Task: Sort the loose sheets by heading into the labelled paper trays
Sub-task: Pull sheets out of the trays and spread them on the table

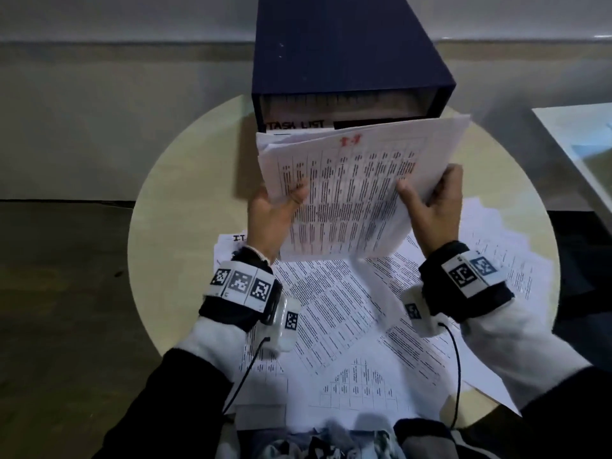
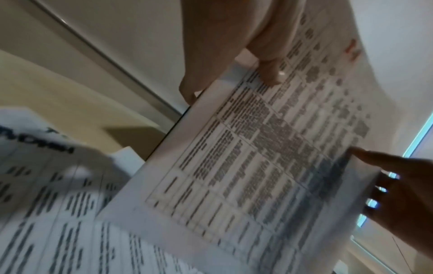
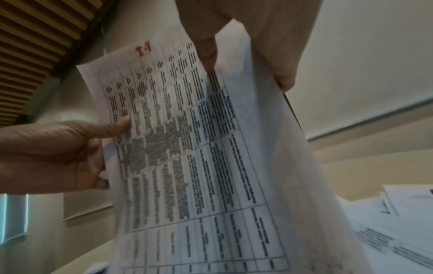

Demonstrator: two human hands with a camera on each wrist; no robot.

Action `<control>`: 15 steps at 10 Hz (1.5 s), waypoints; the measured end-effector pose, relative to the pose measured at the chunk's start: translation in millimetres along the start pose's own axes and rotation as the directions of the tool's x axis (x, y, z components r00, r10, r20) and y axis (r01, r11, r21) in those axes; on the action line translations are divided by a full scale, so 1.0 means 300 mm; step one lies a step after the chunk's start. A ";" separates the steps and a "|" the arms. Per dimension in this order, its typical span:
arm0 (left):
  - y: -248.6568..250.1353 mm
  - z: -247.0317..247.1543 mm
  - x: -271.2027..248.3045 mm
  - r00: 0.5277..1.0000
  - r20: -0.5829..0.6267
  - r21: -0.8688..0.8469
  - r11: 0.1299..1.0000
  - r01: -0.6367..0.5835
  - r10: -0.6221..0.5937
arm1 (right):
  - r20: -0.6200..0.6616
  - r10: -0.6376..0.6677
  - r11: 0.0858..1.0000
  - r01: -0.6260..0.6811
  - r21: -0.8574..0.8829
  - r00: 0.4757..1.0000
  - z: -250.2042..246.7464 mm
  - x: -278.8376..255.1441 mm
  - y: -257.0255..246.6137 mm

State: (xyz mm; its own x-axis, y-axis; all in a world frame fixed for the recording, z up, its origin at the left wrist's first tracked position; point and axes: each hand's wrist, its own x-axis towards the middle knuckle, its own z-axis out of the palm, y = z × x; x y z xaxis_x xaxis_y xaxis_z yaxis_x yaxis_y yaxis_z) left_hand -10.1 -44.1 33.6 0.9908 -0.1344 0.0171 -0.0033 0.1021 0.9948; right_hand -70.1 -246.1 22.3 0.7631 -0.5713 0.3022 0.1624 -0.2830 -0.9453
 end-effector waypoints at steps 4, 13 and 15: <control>-0.251 -0.025 0.061 0.924 -0.091 0.354 0.856 0.378 -0.370 | 0.076 0.234 0.918 -0.195 -0.345 0.969 0.009 -0.033 0.110; -0.297 0.007 0.330 0.757 -0.213 0.410 0.647 0.643 -0.618 | 0.425 0.791 0.580 -0.763 -0.287 0.441 -0.092 -0.017 0.275; -0.359 -0.006 0.282 0.771 -0.095 0.369 0.697 0.615 -0.630 | 0.201 0.813 0.556 -0.831 0.015 0.547 0.043 0.119 0.299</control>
State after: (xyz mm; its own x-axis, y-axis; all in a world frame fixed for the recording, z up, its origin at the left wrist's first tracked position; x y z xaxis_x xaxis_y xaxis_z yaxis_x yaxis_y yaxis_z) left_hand 74.4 -64.6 -72.4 0.7785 -0.0745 -0.6232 0.5570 -0.3754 0.7408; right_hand -20.2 -282.1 -53.2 0.6750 -0.3878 -0.6277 -0.5349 0.3288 -0.7783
